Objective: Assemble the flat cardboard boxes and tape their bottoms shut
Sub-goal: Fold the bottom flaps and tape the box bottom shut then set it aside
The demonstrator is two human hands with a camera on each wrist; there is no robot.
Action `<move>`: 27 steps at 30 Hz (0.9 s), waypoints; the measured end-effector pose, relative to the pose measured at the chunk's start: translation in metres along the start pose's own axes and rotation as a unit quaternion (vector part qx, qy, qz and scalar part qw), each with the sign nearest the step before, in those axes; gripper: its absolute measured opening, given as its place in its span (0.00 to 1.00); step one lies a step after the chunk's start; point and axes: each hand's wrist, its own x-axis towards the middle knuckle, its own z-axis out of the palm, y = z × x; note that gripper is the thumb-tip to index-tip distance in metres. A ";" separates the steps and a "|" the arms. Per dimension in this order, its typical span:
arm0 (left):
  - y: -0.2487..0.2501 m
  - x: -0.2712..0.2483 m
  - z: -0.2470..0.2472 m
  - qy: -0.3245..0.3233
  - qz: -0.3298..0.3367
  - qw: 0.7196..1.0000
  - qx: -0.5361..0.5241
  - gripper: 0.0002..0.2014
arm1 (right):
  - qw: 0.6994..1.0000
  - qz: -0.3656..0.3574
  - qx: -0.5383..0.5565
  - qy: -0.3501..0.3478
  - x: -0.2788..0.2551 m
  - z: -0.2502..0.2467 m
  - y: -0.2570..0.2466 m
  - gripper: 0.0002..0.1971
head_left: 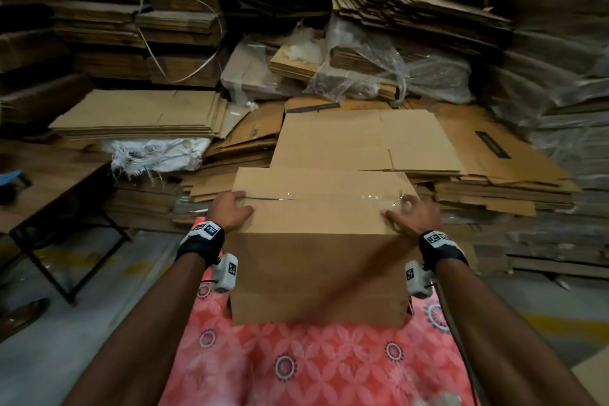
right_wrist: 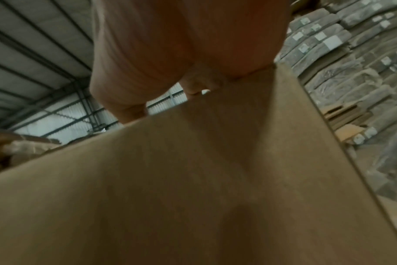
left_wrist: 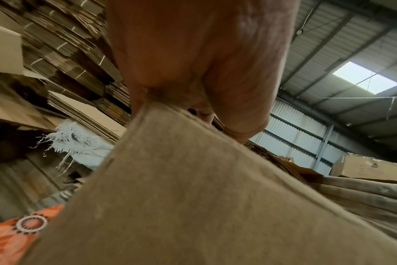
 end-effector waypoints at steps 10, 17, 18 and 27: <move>0.004 -0.020 0.030 -0.023 -0.030 0.999 0.023 0.22 | 0.989 -0.148 -0.018 -0.017 -0.072 0.076 -0.086 0.29; -0.023 -0.094 0.112 -0.061 -0.063 0.981 -0.176 0.13 | 0.978 -0.132 0.002 -0.161 -0.117 0.158 -0.094 0.35; -0.024 -0.105 0.118 -0.044 -0.063 0.976 -0.202 0.14 | 0.976 -0.149 -0.028 -0.155 -0.122 0.166 -0.088 0.38; -0.059 -0.108 0.127 -0.057 -0.116 0.951 -0.280 0.18 | 0.952 -0.231 -0.114 -0.165 -0.144 0.164 -0.066 0.55</move>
